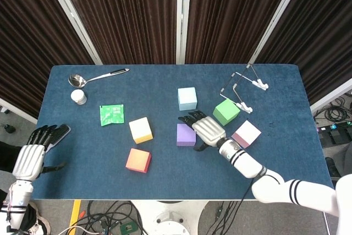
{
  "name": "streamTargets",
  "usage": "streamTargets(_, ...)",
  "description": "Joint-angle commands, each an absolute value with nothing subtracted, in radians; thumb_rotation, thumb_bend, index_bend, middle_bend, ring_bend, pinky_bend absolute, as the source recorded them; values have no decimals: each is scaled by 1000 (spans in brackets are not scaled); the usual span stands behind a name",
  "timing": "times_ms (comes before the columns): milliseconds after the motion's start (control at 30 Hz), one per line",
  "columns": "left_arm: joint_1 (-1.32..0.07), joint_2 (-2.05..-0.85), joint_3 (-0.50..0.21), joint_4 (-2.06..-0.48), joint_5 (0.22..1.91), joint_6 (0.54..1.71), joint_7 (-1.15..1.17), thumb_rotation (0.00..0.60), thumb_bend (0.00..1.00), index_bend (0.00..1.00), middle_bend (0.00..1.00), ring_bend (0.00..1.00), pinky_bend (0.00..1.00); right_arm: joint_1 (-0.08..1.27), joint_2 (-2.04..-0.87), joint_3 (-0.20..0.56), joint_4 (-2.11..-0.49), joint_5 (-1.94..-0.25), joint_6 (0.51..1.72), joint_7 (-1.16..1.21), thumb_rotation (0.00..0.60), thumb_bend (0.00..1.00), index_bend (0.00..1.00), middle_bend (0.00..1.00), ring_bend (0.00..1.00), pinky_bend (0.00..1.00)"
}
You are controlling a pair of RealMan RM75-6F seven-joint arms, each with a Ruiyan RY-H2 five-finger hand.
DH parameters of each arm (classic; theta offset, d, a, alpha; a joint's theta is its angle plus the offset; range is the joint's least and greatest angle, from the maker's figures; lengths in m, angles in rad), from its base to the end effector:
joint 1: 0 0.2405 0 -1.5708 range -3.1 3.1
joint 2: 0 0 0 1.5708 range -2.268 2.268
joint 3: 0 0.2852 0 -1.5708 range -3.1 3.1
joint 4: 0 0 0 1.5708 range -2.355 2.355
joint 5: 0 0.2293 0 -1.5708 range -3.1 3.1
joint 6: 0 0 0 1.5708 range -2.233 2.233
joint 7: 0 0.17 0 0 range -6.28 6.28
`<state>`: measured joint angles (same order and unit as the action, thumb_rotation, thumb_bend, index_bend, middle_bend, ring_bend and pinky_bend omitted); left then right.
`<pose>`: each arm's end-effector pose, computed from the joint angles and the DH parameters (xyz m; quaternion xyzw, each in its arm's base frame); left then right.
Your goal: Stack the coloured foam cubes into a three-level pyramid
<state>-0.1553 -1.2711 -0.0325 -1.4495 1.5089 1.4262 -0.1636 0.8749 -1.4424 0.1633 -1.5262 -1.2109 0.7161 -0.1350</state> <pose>-0.3522 0.2332 0.1027 -0.5914 -0.4337 -0.4287 0.5276 -0.1204 -0.3950 -0.0469 0.8092 -0.3774 0.3442 0.2904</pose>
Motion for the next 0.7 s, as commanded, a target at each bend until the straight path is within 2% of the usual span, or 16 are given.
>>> streamTargets(33, -155, -1272, -34, -1448, 1507, 1427, -167, 600, 0, 146, 87, 0, 76, 887, -1434, 173, -1537, -1220, 709, -120, 600, 53, 0, 89, 0, 0)
streamTargets(333, -143, -1262, -30, -1449, 1530, 1461, -197, 600, 0, 146, 87, 0, 76, 995, -1460, 253, -1529, -1188, 645, -114, 600, 47, 0, 90, 0, 0)
streamTargets(700, -129, -1281, -15, -1395, 1522, 1453, -238, 600, 0, 146, 87, 0, 76, 1239, -1707, 289, -1231, -1043, 483, -186, 600, 38, 0, 41, 0, 0)
